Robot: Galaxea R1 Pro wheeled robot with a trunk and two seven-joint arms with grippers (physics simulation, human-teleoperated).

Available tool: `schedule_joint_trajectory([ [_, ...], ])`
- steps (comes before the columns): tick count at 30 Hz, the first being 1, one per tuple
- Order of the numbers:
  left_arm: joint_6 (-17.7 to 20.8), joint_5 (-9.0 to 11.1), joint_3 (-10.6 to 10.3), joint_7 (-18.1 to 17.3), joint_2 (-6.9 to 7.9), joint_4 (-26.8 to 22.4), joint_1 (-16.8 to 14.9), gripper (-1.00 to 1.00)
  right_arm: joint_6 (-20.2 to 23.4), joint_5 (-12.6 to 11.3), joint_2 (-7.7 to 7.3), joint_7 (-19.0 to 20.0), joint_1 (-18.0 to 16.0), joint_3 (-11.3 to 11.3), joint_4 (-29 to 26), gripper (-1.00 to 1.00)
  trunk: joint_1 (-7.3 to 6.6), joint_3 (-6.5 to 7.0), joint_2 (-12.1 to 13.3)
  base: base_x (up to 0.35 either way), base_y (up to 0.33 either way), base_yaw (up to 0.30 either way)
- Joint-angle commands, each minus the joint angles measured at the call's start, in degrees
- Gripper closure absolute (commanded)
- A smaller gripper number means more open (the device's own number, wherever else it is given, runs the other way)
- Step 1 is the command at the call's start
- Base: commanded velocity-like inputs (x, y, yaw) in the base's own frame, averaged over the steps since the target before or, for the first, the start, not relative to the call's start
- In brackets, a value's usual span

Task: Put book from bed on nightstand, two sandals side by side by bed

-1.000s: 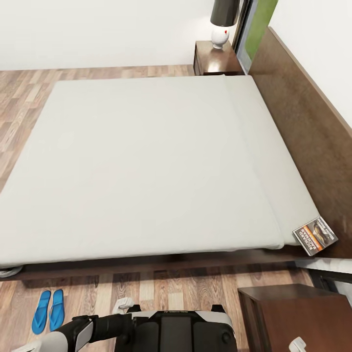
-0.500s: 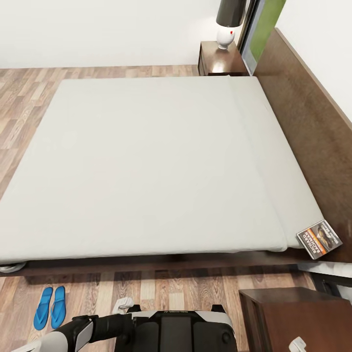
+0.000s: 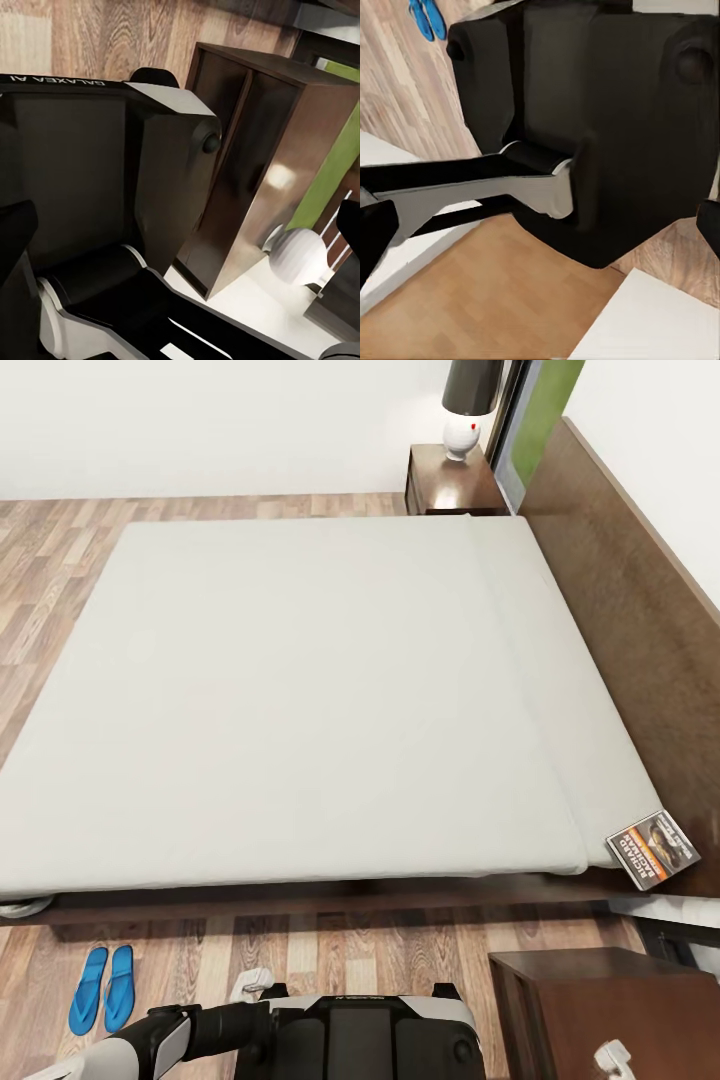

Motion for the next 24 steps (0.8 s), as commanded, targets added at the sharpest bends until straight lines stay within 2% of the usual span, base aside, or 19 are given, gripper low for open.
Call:
schedule_joint_trajectory([
  [1, 0.5, -0.4, 0.5, -0.2, 0.0, -0.1, 0.0, -1.0, 0.5, -2.6, -0.23, 0.2, 0.0, -0.6, 0.0, -1.0, 0.03, -0.06, -0.1, 0.0, 0.0, 0.0],
  [2, 0.5, -0.4, 0.5, -0.2, 0.0, -0.1, 0.0, -1.0, 0.5, -5.8, -0.97, -0.2, 0.0, -0.7, 0.0, -1.0, 0.03, -0.06, -0.1, 0.0, 0.0, 0.0],
  [3, 0.5, -0.4, 0.5, -0.2, 0.0, -0.1, 0.0, -1.0, 0.7, -11.0, -3.05, -0.8, 0.0, -0.7, 0.0, -1.0, 0.03, -0.06, -0.1, 0.0, 0.0, 0.0],
  [4, 0.5, -0.4, 0.5, -0.2, 0.0, -0.1, 0.0, -1.0, 0.8, -12.7, -3.7, -1.0, 0.0, -0.8, 0.0, -1.0, 0.03, -0.06, -0.1, 0.0, 0.0, 0.0],
  [5, 0.5, -0.4, 0.5, -0.2, 0.0, -0.1, 0.0, -1.0, 1.0, -16.0, -4.99, -1.1, 0.0, -0.8, -0.1, -1.0, 0.03, -0.06, -0.1, 0.0, 0.0, 0.0],
  [7, 0.5, -0.4, 0.5, -0.2, 0.0, -0.1, 0.0, -1.0, 1.3, -19.4, -6.34, -1.2, 0.0, -0.9, -0.1, -1.0, 0.03, -0.06, -0.1, 0.0, 0.0, 0.0],
  [9, 0.5, -0.4, 0.5, -0.2, 0.0, -0.1, 0.0, -1.0, 2.9, -25.8, -8.82, -1.4, 0.0, -1.1, -0.2, -1.0, 0.03, -0.06, -0.1, 0.0, 0.0, 0.0],
  [10, 0.5, -0.4, 0.5, -0.2, 0.0, -0.1, 0.0, -1.0, 3.6, -27.0, -9.35, -1.4, 0.0, -1.1, -0.3, -1.0, 0.03, -0.06, -0.1, 0.0, 0.0, 0.0],
  [11, 0.5, -0.4, 0.4, -0.2, 0.0, -0.1, 0.0, -1.0, 6.0, -29.3, -10.6, -1.4, 0.0, -1.1, -0.4, -1.0, 0.03, -0.06, -0.1, 0.0, 0.0, 0.0],
  [12, 0.5, -0.4, 0.4, -0.2, 0.0, -0.1, 0.0, -1.0, 7.1, -30.2, -11.16, -1.4, 0.0, -1.1, -0.4, -1.0, 0.03, -0.06, -0.1, 0.0, 0.0, 0.0],
  [13, 0.5, -0.4, 0.4, -0.2, -0.03, -0.1, 0.0, -1.0, 9.9, -32.0, -12.28, -1.4, 0.0, -1.2, -0.5, -1.0, 0.03, -0.06, -0.1, 0.0, 0.0, 0.0],
  [14, 0.5, -0.4, 0.4, -0.2, -0.02, -0.1, 0.0, -1.0, 11.4, -32.8, -12.77, -1.4, 0.0, -1.1, -0.5, -1.0, 0.03, -0.06, -0.1, 0.0, 0.0, 0.0],
  [16, 0.5, -0.4, 0.5, -0.2, -0.01, -0.1, 0.0, -1.0, 16.8, -36.4, -13.96, -1.3, 0.0, -1.2, -0.6, -1.0, 0.03, -0.06, -0.1, 0.0, 0.0, 0.0],
  [18, 0.5, -0.4, 0.5, -0.2, 0.0, -0.1, 0.0, -1.0, 20.2, -40.0, -14.57, -1.3, 0.0, -1.2, -0.6, -1.0, 0.03, -0.06, -0.1, 0.0, 0.0, 0.0],
  [22, 0.5, -0.4, 0.5, -0.2, 0.0, -0.1, 0.0, -1.0, 22.9, -45.4, -15.32, -1.2, 0.0, -1.2, -0.7, -1.0, 0.03, -0.06, -0.1, 0.0, 0.0, 0.0],
  [24, 0.5, -0.4, 0.5, -0.2, 0.0, -0.1, 0.0, -1.0, 28.2, -49.8, -15.53, -1.1, 0.0, -1.2, -0.6, -1.0, 0.03, -0.06, -0.1, 0.0, 0.0, 0.0],
])
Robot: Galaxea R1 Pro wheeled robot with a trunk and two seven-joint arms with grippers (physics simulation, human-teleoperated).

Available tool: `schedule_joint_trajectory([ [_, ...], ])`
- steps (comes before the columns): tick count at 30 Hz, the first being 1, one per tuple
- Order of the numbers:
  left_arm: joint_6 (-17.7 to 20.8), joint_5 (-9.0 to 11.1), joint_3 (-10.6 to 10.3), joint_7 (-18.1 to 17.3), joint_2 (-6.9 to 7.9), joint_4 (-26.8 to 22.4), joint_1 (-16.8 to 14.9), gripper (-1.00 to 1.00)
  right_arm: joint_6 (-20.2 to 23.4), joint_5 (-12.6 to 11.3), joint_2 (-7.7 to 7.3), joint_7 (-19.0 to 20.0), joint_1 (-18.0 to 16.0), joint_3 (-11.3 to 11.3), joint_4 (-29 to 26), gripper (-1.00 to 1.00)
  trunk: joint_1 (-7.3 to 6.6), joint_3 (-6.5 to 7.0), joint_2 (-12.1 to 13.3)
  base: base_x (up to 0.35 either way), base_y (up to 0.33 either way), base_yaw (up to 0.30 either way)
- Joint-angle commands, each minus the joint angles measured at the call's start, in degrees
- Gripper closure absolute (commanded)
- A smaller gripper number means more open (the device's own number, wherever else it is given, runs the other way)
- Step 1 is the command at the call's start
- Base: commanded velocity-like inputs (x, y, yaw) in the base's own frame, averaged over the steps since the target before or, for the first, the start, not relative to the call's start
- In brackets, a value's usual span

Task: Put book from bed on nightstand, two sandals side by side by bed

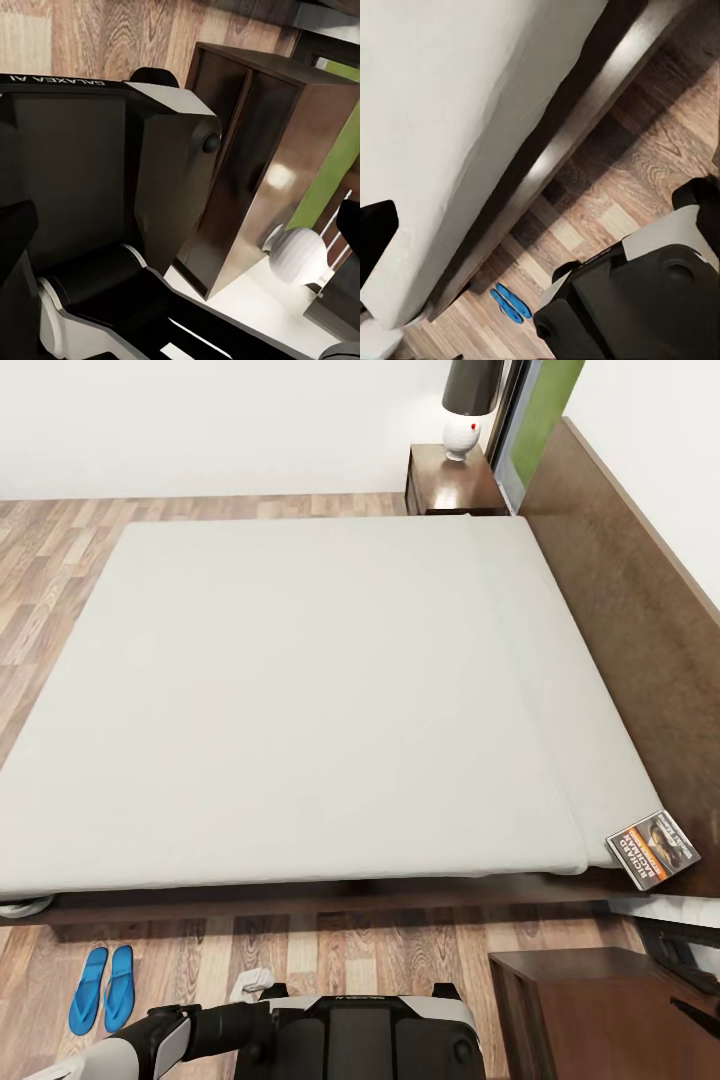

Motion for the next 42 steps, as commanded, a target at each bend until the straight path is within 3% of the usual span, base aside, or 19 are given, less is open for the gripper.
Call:
schedule_joint_trajectory([
  [1, 0.5, -0.4, 0.5, -0.2, 0.0, -0.1, 0.0, -1.0, 1.8, -1.0, -0.05, 0.1, 0.0, 0.2, 0.1, -1.0, 0.03, -0.06, -0.1, 0.0, 0.0, 0.0],
  [6, 0.5, -0.4, 0.4, -0.2, -0.01, -0.1, 0.0, -1.0, 10.8, -2.6, -0.17, 1.0, 0.0, 0.2, 0.1, -1.0, 0.03, -0.06, -0.1, 0.0, 0.0, 0.0],
  [11, 0.5, -0.4, 0.5, -0.2, -0.01, -0.1, 0.0, -1.0, 12.5, -2.9, -0.17, 8.3, 0.0, 0.2, 0.2, -1.0, 0.03, -0.06, -0.1, 0.0, 0.0, 0.0],
  [17, 0.5, -0.4, 0.5, -0.2, -0.03, -0.1, 0.0, -1.0, 11.8, -2.9, -0.12, 12.8, 0.0, 0.3, -0.6, -1.0, 0.03, -0.06, -0.1, 0.0, 0.0, 0.0],
  [24, 0.5, -0.4, 0.4, -0.2, -0.07, -0.1, 0.0, -1.0, 4.9, -2.9, -0.11, 14.5, 0.0, 0.3, -2.8, -1.0, 0.03, -0.06, -0.1, 0.0, 0.0, 0.0],
  [27, 0.5, -0.4, 0.4, -0.2, -0.06, -0.1, 0.0, -1.0, 4.2, -2.8, -0.12, 20.5, 0.0, 0.4, -6.1, -1.0, 0.03, -0.06, -0.1, 0.0, 0.0, 0.0],
  [40, 0.5, -0.4, 0.4, -0.2, -0.09, -0.1, 0.0, -1.0, 2.0, -2.3, 0.27, 20.7, 0.0, 0.4, -7.1, -1.0, 0.03, -0.06, -0.1, 0.0, 0.0, 0.0],
  [42, 0.5, -0.4, 0.4, -0.2, -0.09, -0.1, 0.0, -1.0, 1.9, -2.3, 0.31, 18.7, 0.0, 0.4, -7.0, -1.0, 0.03, -0.06, -0.1, 0.0, 0.0, 0.0],
])
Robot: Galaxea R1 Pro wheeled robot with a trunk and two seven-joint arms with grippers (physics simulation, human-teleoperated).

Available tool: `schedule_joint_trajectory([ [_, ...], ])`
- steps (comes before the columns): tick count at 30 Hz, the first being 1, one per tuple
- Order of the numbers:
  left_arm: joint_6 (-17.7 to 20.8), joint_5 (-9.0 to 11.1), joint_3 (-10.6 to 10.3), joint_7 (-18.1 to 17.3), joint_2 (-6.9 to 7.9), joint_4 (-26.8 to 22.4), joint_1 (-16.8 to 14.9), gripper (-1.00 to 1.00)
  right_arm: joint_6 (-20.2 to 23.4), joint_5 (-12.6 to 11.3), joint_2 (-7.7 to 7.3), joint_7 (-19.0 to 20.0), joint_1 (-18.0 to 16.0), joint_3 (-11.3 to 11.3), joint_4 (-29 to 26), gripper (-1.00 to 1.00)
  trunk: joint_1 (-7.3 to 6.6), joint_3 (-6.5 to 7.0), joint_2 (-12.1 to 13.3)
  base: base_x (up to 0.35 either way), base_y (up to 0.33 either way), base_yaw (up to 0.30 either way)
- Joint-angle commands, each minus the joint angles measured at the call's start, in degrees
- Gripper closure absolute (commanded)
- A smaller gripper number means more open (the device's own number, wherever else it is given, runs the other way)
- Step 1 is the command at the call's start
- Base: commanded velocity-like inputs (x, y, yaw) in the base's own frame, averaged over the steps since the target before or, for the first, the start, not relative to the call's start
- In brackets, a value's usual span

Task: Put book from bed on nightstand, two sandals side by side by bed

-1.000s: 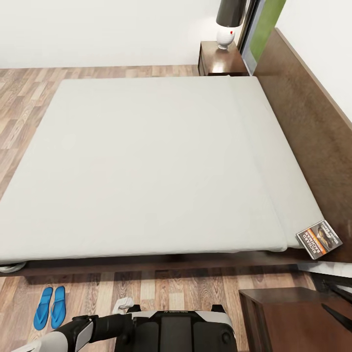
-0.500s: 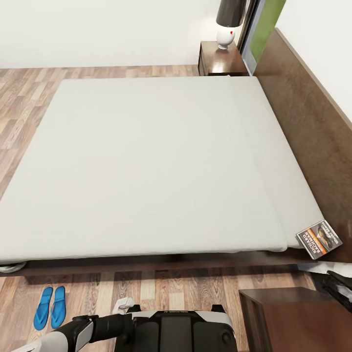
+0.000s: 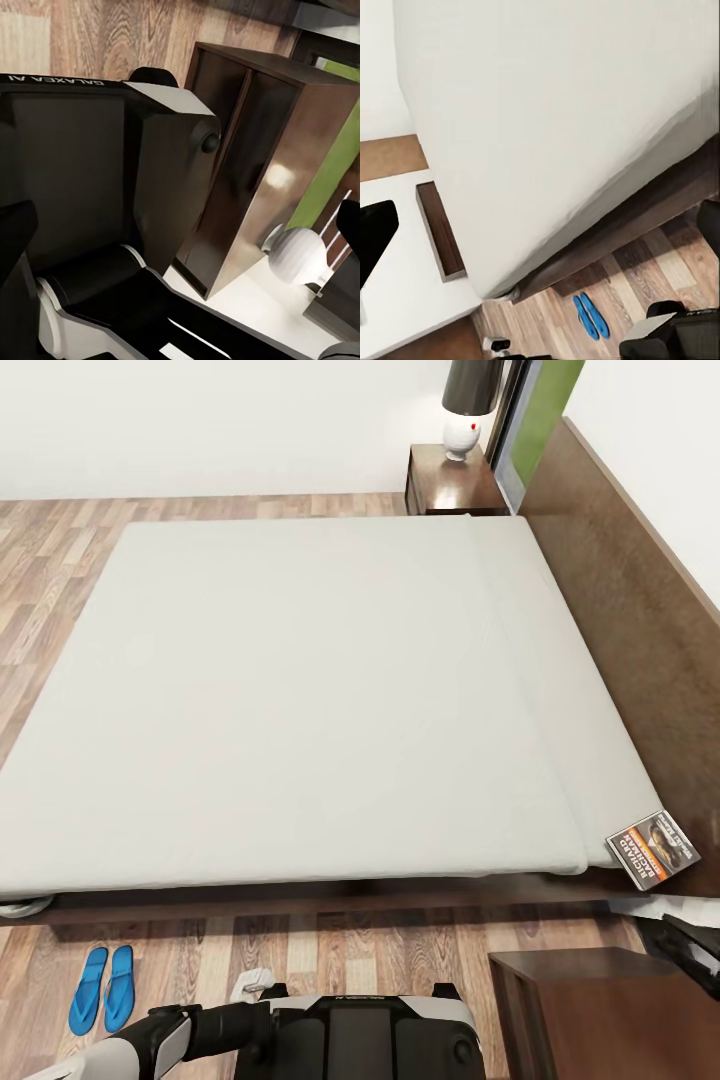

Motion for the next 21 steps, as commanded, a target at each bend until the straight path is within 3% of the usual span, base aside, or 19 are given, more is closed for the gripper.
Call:
schedule_joint_trajectory([
  [1, 0.5, -0.5, 0.5, -0.3, 0.0, -0.1, 0.0, -1.0, 0.6, -0.2, -0.01, -1.8, 0.0, 0.1, 0.1, -1.0, 0.03, -0.06, -0.1, 0.0, 0.0, 0.0],
  [3, 0.5, -0.4, 0.5, -0.3, 0.0, -0.1, 0.0, -1.0, 0.6, -0.5, 0.0, -5.3, 0.0, 0.0, 0.2, -1.0, 0.03, -0.06, -0.1, 0.0, 0.0, 0.0],
  [6, 0.5, -0.4, 0.5, -0.3, 0.0, -0.1, 0.0, -1.0, 0.6, -0.7, 0.0, -7.1, 0.0, 0.1, 0.2, -1.0, 0.03, -0.06, -0.1, 0.0, 0.0, 0.0],
  [8, 0.5, -0.4, 0.5, -0.3, 0.0, -0.1, 0.0, -1.0, 0.5, -0.7, 0.92, -8.0, 0.0, 0.2, 0.4, -1.0, 0.03, -0.06, -0.1, 0.0, 0.0, 0.0],
  [11, 0.5, -0.4, 0.5, -0.3, 0.0, -0.1, 0.0, -1.0, 0.4, -0.7, 4.39, -8.6, 0.0, 0.0, 0.4, -1.0, 0.03, -0.06, -0.1, 0.0, 0.0, 0.0],
  [15, 0.5, -0.4, 0.5, -0.3, 0.0, -0.1, 0.0, -1.0, 0.7, -1.6, 5.57, -9.9, 0.0, -1.1, 0.5, -1.0, 0.03, -0.06, -0.1, 0.0, 0.0, 0.0],
  [18, 0.5, -0.4, 0.5, -0.3, 0.0, -0.1, 0.0, -1.0, 0.8, -8.5, 5.81, -10.5, -0.1, -4.3, 0.4, -1.0, 0.03, -0.06, -0.1, 0.0, 0.0, 0.0],
  [21, 0.5, -0.4, 0.5, -0.3, 0.0, -0.1, 0.0, -1.0, 0.8, -15.7, 5.81, -10.7, -0.1, -5.2, 0.4, -1.0, 0.03, -0.06, -0.1, 0.0, 0.0, 0.0],
])
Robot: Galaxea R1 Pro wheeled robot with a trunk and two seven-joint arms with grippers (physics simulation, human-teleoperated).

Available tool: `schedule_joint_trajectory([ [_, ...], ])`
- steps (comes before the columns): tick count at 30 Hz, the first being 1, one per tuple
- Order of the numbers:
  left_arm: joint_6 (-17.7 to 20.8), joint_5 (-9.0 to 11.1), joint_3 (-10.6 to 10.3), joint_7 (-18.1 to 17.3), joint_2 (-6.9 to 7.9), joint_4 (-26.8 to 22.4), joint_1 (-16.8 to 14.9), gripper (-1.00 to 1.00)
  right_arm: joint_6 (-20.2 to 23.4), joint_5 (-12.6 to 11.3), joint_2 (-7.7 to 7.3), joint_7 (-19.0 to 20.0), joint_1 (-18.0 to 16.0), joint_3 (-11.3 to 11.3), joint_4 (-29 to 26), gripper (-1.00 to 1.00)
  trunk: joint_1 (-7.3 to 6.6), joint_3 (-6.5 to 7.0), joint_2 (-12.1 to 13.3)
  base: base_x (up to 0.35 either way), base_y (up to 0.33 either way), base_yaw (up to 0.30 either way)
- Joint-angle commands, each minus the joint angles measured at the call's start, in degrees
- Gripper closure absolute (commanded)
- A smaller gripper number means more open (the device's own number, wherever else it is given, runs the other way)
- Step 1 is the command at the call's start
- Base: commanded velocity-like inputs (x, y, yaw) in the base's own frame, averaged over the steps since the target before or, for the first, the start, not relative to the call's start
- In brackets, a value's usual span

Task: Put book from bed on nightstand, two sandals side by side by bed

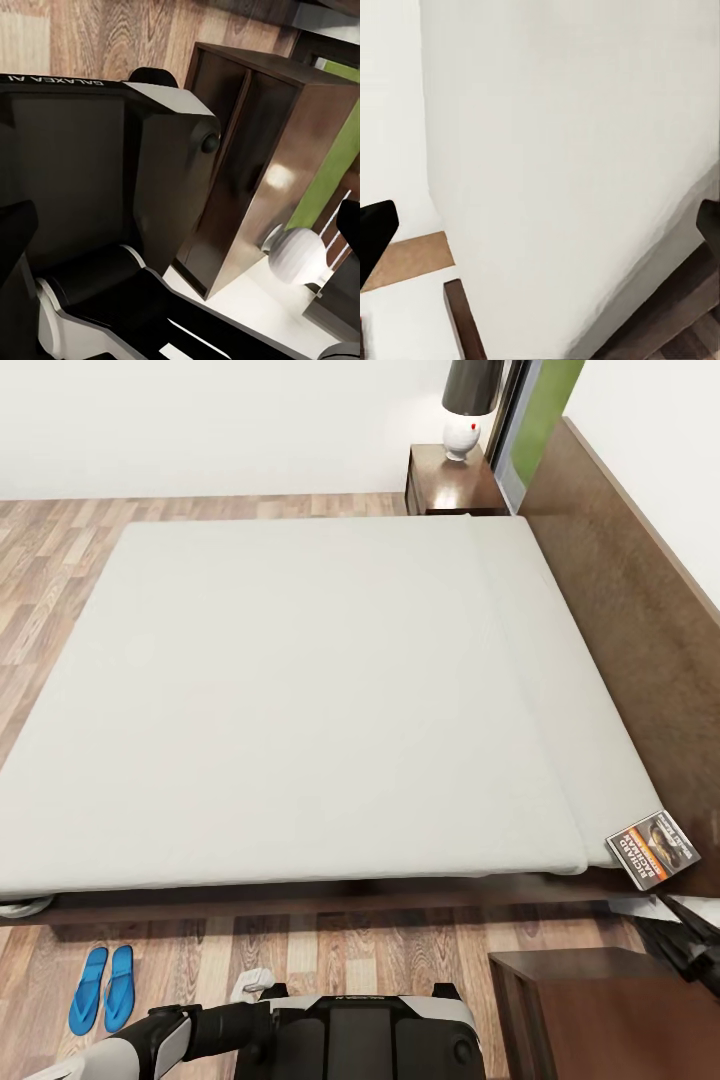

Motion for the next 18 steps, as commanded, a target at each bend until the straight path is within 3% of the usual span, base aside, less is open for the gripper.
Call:
schedule_joint_trajectory([
  [1, 0.5, -0.4, 0.5, -0.2, 0.0, -0.1, 0.0, -1.0, 0.5, -1.8, -0.03, 0.1, 0.0, 0.1, 0.1, -1.0, 0.03, -0.06, -0.1, 0.0, 0.0, 0.0],
  [3, 0.5, -0.4, 0.5, -0.2, 0.0, -0.1, 0.0, -1.0, 0.4, -5.6, -0.03, 0.0, 0.0, -0.2, 0.1, -1.0, 0.03, -0.06, -0.1, 0.0, 0.0, 0.0],
  [5, 0.5, -0.4, 0.5, -0.2, 0.0, -0.1, 0.0, -1.0, 0.3, -7.6, -0.05, 0.0, 0.0, -0.5, 0.2, -1.0, 0.03, -0.06, -0.1, 0.0, 0.0, 0.0],
  [18, 0.5, -0.4, 0.5, -0.2, 0.0, -0.1, 0.0, -1.0, 0.4, -8.6, -0.1, 0.0, 0.0, -0.7, 0.4, -1.0, 0.03, -0.06, -0.1, 0.0, 0.0, 0.0],
])
